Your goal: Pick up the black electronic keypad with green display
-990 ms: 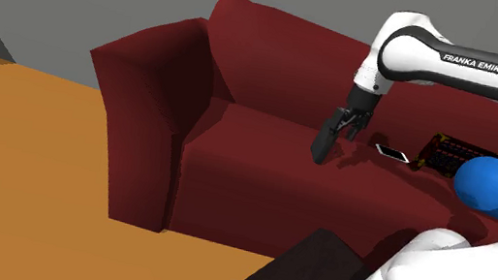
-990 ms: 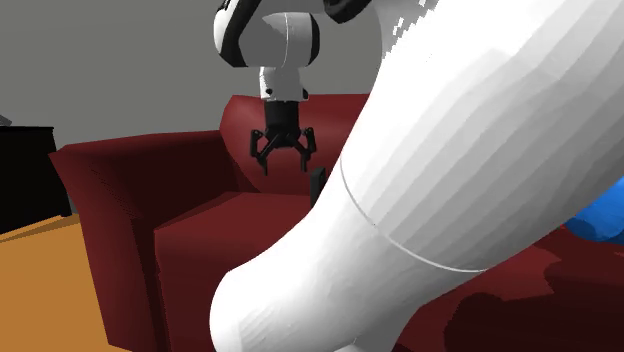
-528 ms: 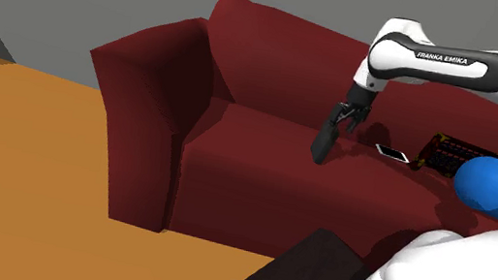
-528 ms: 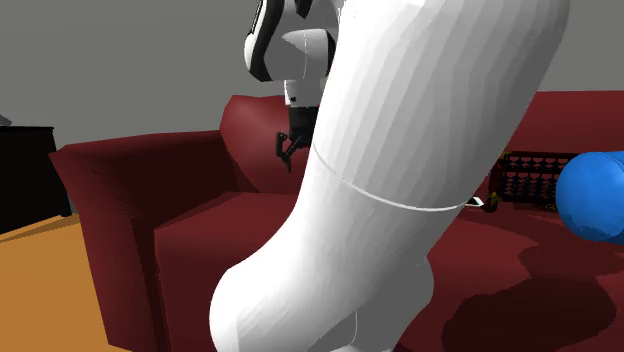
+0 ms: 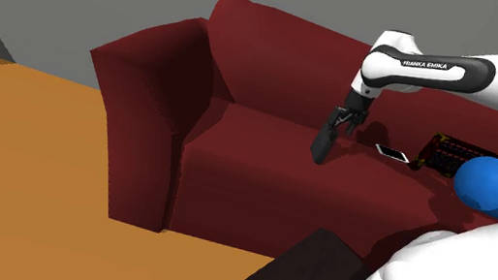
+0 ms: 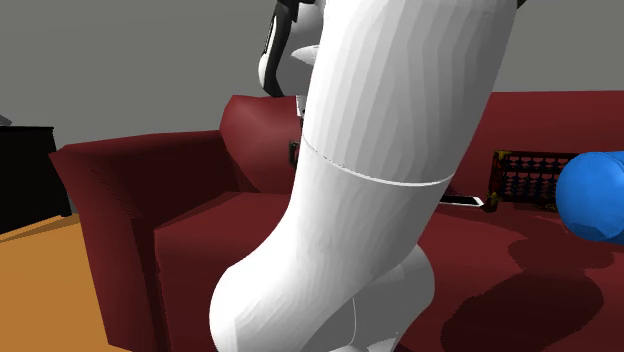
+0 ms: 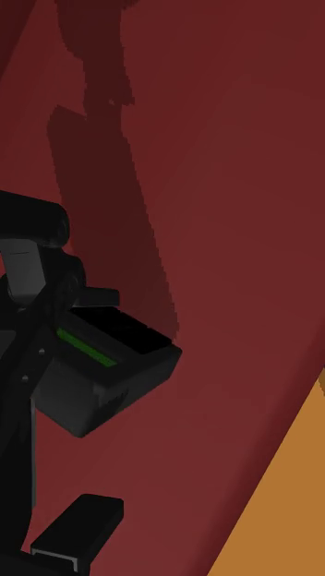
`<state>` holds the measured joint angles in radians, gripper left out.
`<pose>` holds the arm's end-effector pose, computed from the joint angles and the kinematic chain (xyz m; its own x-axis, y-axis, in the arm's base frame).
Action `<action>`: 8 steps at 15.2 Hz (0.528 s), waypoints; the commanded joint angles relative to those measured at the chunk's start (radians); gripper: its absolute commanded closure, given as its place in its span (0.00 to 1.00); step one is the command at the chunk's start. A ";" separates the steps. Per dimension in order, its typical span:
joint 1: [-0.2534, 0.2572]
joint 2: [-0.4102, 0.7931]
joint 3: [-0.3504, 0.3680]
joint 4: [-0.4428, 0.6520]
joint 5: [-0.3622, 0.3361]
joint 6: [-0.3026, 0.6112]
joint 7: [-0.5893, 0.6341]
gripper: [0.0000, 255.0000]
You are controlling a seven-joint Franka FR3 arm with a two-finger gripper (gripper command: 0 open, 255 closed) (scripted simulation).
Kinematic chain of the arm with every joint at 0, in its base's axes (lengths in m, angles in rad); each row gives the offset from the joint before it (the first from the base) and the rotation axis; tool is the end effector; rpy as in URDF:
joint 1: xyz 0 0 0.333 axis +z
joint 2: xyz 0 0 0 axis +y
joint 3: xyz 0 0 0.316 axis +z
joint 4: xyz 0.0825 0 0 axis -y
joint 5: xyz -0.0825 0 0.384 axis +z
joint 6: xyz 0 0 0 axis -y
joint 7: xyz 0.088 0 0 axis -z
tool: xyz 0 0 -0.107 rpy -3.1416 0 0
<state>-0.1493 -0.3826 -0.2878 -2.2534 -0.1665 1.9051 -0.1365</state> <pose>0.3936 -0.2084 0.5107 0.9739 -0.2265 0.0140 -0.2270 -0.9724 0.0546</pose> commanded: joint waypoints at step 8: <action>0.000 0.013 -0.004 -0.036 -0.001 0.050 0.003 1.00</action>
<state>-0.1495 -0.3709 -0.2919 -2.2882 -0.1673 1.9538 -0.1339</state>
